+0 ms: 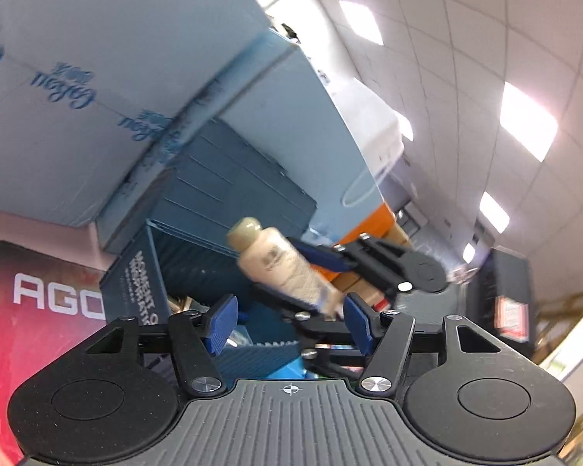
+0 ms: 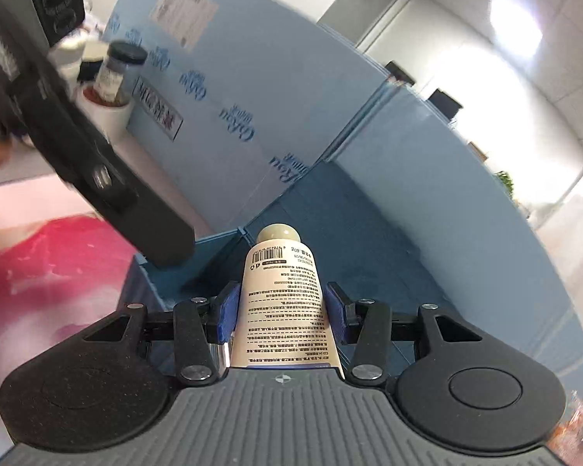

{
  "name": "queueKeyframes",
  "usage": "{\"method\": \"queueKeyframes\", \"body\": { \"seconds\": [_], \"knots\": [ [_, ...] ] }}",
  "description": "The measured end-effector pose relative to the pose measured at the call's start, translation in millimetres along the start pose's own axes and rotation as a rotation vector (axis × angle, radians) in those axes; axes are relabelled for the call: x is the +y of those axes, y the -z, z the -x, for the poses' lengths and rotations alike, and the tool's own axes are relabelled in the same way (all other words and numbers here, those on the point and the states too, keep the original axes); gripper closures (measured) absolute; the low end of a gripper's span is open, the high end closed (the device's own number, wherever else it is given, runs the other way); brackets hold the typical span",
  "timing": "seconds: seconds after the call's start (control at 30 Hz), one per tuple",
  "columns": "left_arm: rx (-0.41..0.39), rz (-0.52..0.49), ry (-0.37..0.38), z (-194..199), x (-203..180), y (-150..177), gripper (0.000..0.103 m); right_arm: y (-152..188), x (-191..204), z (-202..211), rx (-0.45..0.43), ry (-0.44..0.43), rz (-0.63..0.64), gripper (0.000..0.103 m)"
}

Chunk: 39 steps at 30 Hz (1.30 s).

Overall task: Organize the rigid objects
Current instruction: 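Carry the cream tube into the blue box with the right tool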

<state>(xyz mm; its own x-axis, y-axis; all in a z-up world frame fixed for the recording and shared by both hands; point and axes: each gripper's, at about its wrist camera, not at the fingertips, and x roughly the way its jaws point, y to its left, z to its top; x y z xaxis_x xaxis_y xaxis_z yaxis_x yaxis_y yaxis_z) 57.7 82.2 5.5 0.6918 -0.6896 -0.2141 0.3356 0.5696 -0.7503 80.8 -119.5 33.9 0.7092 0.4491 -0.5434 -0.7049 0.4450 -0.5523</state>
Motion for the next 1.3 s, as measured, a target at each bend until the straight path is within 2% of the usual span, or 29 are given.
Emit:
{"method": "queueKeyframes", "body": {
  "seconds": [0.1,0.3,0.4,0.57,0.73,0.93,1.17,1.3],
  "knots": [
    [-0.011,0.028,0.008,0,5,-5,0.042,-2,-4,-19,0.044,-0.031,0.005,0.059],
    [0.016,0.039,0.057,0,7,-6,0.037,-6,-16,-55,0.139,-0.165,-0.065,0.059],
    [0.026,0.048,0.049,-3,10,-5,0.037,-4,-20,-57,0.141,-0.227,-0.105,0.059],
    [0.042,0.060,0.034,-8,15,-3,0.036,-2,-20,-72,0.235,-0.293,-0.115,0.059],
    [0.048,0.056,0.027,-9,15,-2,0.036,3,-32,-82,0.266,-0.363,-0.192,0.059],
    [0.065,0.054,0.022,-13,16,0,0.036,7,-41,-88,0.303,-0.406,-0.243,0.059],
    [0.068,0.046,0.025,-12,13,0,0.035,-10,-30,-88,0.416,-0.362,-0.141,0.059],
    [0.069,0.039,0.024,-13,12,1,0.035,-13,-29,-87,0.437,-0.361,-0.128,0.059]
  ]
}}
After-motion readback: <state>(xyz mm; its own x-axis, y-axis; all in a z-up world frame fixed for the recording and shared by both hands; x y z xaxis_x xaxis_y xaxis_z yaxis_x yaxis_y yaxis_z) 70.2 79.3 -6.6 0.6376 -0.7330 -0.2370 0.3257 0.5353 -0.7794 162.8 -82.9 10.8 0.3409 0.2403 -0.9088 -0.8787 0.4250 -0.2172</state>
